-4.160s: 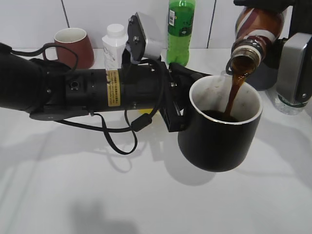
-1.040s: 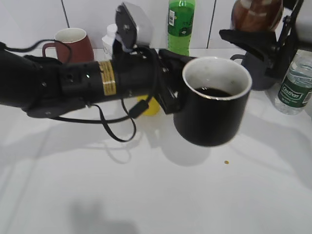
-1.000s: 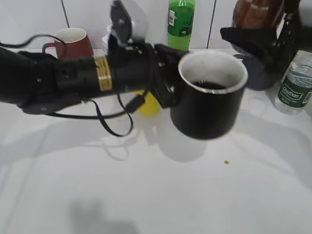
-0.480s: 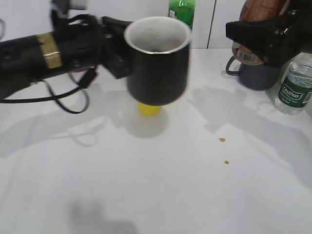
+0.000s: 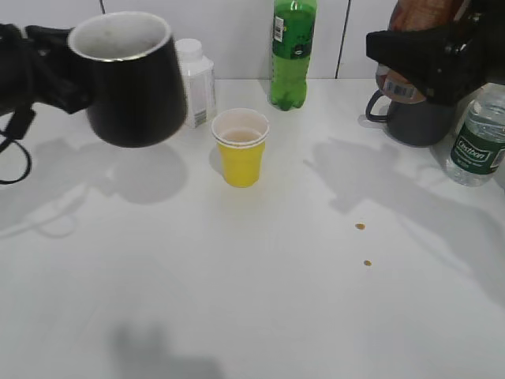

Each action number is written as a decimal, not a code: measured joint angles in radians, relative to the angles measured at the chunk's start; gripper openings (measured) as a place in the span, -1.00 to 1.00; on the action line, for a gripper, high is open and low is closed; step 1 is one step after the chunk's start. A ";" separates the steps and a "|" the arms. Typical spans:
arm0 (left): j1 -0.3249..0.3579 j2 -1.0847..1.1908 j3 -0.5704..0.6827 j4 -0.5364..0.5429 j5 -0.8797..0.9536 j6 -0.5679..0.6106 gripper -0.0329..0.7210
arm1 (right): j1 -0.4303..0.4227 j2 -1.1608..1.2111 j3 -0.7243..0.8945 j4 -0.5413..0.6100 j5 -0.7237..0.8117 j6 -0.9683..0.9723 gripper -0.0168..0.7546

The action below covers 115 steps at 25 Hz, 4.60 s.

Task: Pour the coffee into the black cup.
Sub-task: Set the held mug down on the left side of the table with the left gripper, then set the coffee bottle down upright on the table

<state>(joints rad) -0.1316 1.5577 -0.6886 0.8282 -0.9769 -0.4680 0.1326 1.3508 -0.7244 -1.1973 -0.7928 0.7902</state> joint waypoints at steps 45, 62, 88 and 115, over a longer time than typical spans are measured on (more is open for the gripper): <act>0.142 0.474 0.000 -0.529 -0.173 0.381 -0.77 | 0.000 0.000 0.000 0.002 0.000 0.003 0.41; 0.142 0.481 -0.002 -0.523 -0.187 0.371 -0.44 | 0.000 0.000 0.000 0.002 0.000 0.004 0.41; 0.142 0.172 0.293 -0.554 -0.203 0.351 -0.28 | 0.000 0.089 0.000 0.011 0.001 0.005 0.41; 0.126 -0.034 0.331 -0.390 -0.107 0.280 -0.28 | 0.000 0.567 -0.001 0.371 -0.134 -0.345 0.41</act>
<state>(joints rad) -0.0060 1.5235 -0.3580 0.4384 -1.0843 -0.1881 0.1326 1.9178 -0.7250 -0.8260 -0.9271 0.4448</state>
